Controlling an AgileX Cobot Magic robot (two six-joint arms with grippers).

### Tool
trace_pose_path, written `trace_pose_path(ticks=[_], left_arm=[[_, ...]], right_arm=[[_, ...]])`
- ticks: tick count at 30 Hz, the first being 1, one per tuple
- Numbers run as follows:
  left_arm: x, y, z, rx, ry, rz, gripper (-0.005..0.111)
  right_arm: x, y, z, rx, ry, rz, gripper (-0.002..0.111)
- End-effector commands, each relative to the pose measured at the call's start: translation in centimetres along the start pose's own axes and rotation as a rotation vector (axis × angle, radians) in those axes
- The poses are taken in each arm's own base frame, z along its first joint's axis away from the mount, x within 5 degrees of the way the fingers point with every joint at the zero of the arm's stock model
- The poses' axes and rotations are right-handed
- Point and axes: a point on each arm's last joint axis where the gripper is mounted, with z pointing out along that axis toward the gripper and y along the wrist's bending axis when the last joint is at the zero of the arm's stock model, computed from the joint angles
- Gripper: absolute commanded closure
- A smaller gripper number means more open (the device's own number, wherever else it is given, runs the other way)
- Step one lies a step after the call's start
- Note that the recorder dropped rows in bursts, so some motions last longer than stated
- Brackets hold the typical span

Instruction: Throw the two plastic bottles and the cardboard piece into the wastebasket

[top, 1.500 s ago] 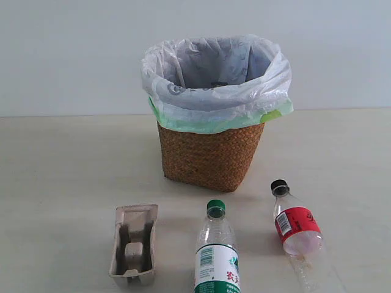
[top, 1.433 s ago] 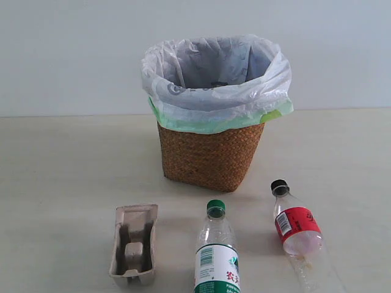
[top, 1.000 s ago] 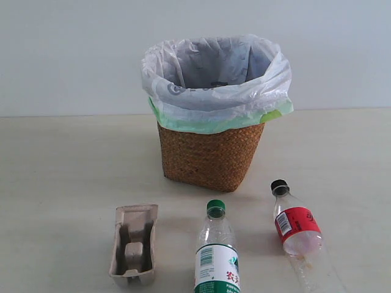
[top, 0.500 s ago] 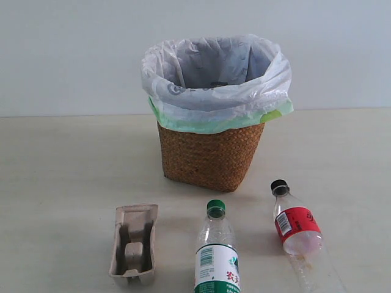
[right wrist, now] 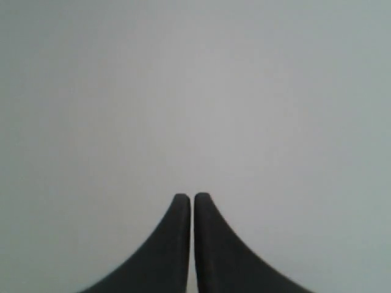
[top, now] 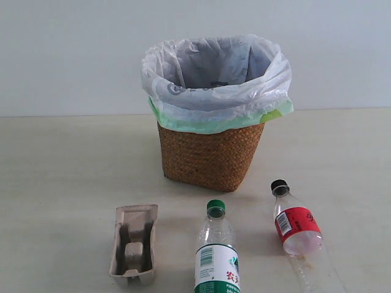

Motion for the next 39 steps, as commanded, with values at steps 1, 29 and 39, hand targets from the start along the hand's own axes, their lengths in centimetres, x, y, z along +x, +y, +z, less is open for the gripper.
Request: trace_pose_path(ticks=[1,29,39], left_arm=[[-0.2,0.0,-0.1,-0.004,-0.013,-0.010,-0.001],[-0.2,0.0,-0.1,-0.004,-0.013,-0.010,-0.001],[-0.2,0.0,-0.1,-0.004,-0.013,-0.010,-0.001]], right_arm=[[-1.2,0.0,2.2,0.066,0.168,-0.126,0.100],[17.1,0.6,15.0,-0.274,1.595,0.063,0.023],[28.1,3.5,16.3,-0.285,1.736,-0.090,0.023]])
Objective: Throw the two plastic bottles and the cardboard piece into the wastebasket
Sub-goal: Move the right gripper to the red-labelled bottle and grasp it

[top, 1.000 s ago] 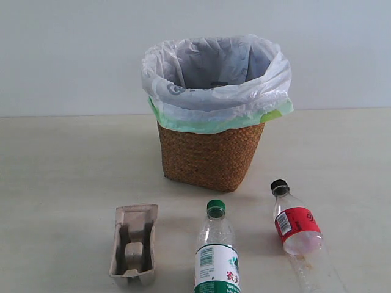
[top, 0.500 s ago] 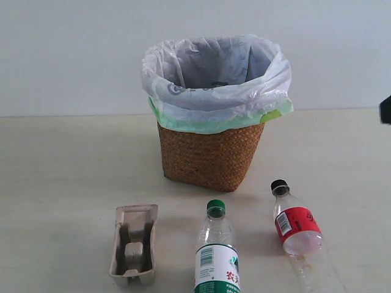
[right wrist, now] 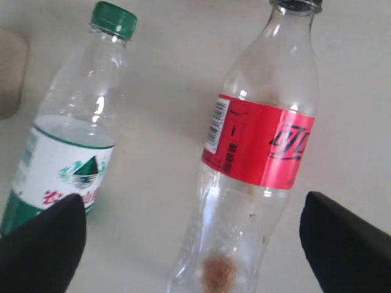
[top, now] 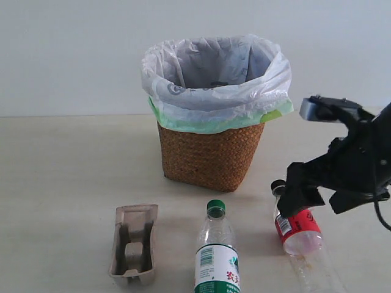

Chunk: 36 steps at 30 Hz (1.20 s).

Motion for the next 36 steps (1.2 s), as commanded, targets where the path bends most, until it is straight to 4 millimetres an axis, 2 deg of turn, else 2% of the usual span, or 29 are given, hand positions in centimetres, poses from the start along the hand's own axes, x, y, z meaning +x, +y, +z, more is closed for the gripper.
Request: trace_pose_path(ticks=[1,6,10,15,20,24,29,31,36], left_arm=[[-0.2,0.0,-0.1,-0.004,-0.013,-0.010,-0.001],[-0.2,0.0,-0.1,-0.004,-0.013,-0.010,-0.001],[-0.2,0.0,-0.1,-0.004,-0.013,-0.010,-0.001],[-0.2,0.0,-0.1,-0.004,-0.013,-0.010,-0.001],[-0.2,0.0,-0.1,-0.004,-0.013,-0.010,-0.001],[-0.2,0.0,-0.1,-0.004,-0.013,-0.010,-0.001],[-0.2,0.0,-0.1,-0.004,-0.013,-0.010,-0.001],[-0.2,0.0,-0.1,-0.004,-0.013,-0.010,-0.001],[-0.2,0.0,-0.1,-0.004,-0.013,-0.010,-0.001]], right_arm=[[-0.8,-1.7,3.5,0.103,0.026,0.037,0.023],[-0.9,-3.2,6.4,0.144,0.073,0.069,0.023],[-0.8,-3.5,7.3,0.135,0.093,0.085,0.023],[-0.7,-2.3,9.2,0.132,0.112,0.043,0.023],[-0.8,-2.2,9.4,0.137,0.101,0.054,0.025],[-0.8,-2.2,9.4,0.138,0.100,0.072,0.050],[-0.5,-2.1,9.4,0.130,0.134,0.079,0.095],[-0.4,-2.0,9.3,0.127,0.152,0.064,0.108],[-0.6,-1.7,8.2,0.125,0.146,0.036,0.108]])
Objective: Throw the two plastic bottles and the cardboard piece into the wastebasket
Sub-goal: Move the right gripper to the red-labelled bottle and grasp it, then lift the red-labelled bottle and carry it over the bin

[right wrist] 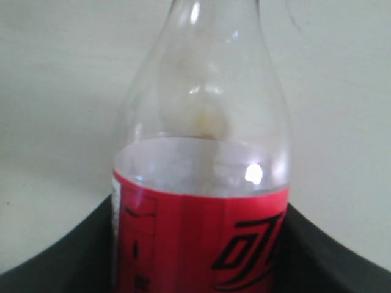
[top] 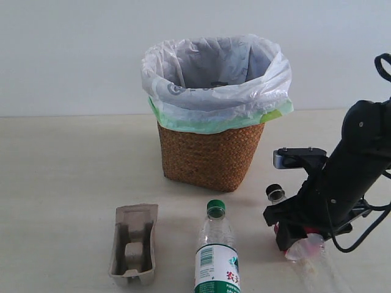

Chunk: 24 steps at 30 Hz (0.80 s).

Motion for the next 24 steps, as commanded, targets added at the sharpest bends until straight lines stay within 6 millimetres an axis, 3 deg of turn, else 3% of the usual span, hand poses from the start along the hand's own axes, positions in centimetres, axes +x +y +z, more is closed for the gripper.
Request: trace_pose_path(ticks=[1,7,14,20,24], left_arm=[[-0.2,0.0,-0.1,-0.004,-0.013,-0.010,-0.001],[-0.2,0.0,-0.1,-0.004,-0.013,-0.010,-0.001],[-0.2,0.0,-0.1,-0.004,-0.013,-0.010,-0.001],[-0.2,0.0,-0.1,-0.004,-0.013,-0.010,-0.001],[-0.2,0.0,-0.1,-0.004,-0.013,-0.010,-0.001]], right_arm=[[0.0,0.3,-1.7,0.004,-0.027,-0.036,0.108],[-0.1,1.3,-6.8,0.009,-0.227,-0.043,0.108],[1.1,2.5,-14.6,0.027,-0.550,-0.075,0.108],[2.8,2.0,-19.9,0.155,-0.766,0.004,0.108],[3.5,1.1,-22.0,0.295,-0.853,0.040,0.108]])
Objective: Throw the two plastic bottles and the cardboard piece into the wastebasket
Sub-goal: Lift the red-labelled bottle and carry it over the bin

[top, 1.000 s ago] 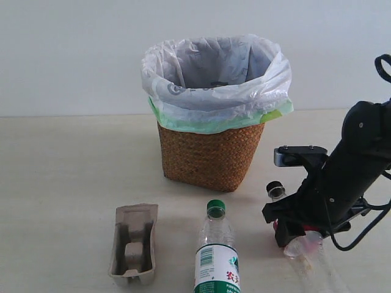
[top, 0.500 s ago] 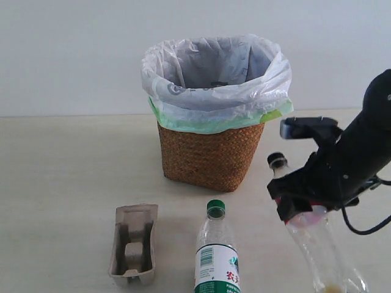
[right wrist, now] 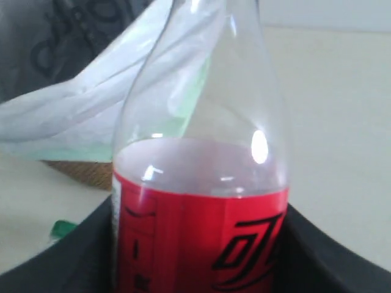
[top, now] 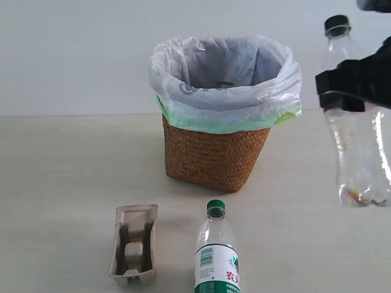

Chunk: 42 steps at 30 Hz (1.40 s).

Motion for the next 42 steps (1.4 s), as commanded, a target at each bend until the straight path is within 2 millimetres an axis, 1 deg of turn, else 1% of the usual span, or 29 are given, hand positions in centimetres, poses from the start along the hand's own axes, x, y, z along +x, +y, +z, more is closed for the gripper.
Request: trace_pose_path(ticks=[1,3,7,10,12,13,15,17,18,20,22,25,28,31,33,34,36,37,40,42], left_arm=[[-0.2,0.0,-0.1,-0.004,-0.013,-0.010,-0.001],[-0.2,0.0,-0.1,-0.004,-0.013,-0.010,-0.001],[-0.2,0.0,-0.1,-0.004,-0.013,-0.010,-0.001],[-0.2,0.0,-0.1,-0.004,-0.013,-0.010,-0.001],[-0.2,0.0,-0.1,-0.004,-0.013,-0.010,-0.001],[-0.2,0.0,-0.1,-0.004,-0.013,-0.010,-0.001],[-0.2,0.0,-0.1,-0.004,-0.013,-0.010,-0.001],[-0.2,0.0,-0.1,-0.004,-0.013,-0.010,-0.001],[-0.2,0.0,-0.1,-0.004,-0.013,-0.010,-0.001],[-0.2,0.0,-0.1,-0.004,-0.013,-0.010,-0.001],[-0.2,0.0,-0.1,-0.004,-0.013,-0.010,-0.001],[-0.2,0.0,-0.1,-0.004,-0.013,-0.010,-0.001],[-0.2,0.0,-0.1,-0.004,-0.013,-0.010,-0.001],[-0.2,0.0,-0.1,-0.004,-0.013,-0.010,-0.001],[-0.2,0.0,-0.1,-0.004,-0.013,-0.010,-0.001],[-0.2,0.0,-0.1,-0.004,-0.013,-0.010,-0.001],[-0.2,0.0,-0.1,-0.004,-0.013,-0.010,-0.001],[-0.2,0.0,-0.1,-0.004,-0.013,-0.010,-0.001],[-0.2,0.0,-0.1,-0.004,-0.013,-0.010,-0.001],[-0.2,0.0,-0.1,-0.004,-0.013,-0.010,-0.001]], right_arm=[[-1.5,-1.4,-2.0,0.152,-0.112,0.007,0.108],[-2.6,-1.6,-2.8,0.178,-0.154,-0.018,0.108],[-5.6,-1.5,-4.8,0.205,-0.295,-0.080,0.108],[-7.7,-1.9,-6.5,0.280,-0.392,-0.160,0.108],[-8.9,-2.4,-7.4,0.348,-0.445,-0.128,0.108],[-9.3,-2.5,-7.5,0.364,-0.468,-0.101,0.108],[-10.3,-2.3,-7.6,0.340,-0.516,-0.068,0.108],[-11.0,-1.8,-7.1,0.282,-0.555,-0.053,0.108],[-11.4,-1.4,-6.6,0.243,-0.570,-0.046,0.108],[-12.0,-1.0,-5.5,0.219,-0.575,-0.067,0.108],[-12.2,-1.2,-4.2,0.252,-0.541,-0.088,0.108],[-12.3,-1.9,-2.1,0.352,-0.448,-0.107,0.108],[-12.1,-2.0,0.7,0.382,-0.368,-0.089,0.108],[-12.0,-1.3,3.3,0.288,-0.338,-0.005,0.108],[-12.1,-0.2,4.8,0.154,-0.352,0.091,0.108],[-12.1,0.3,5.3,0.092,-0.363,0.140,0.108],[-12.5,1.3,5.5,-0.010,-0.407,0.169,0.108],[-12.8,1.6,5.2,-0.027,-0.434,0.140,0.108],[-13.2,1.6,4.1,-0.011,-0.469,0.037,0.108],[-13.1,0.7,3.6,0.055,-0.445,-0.029,0.108]])
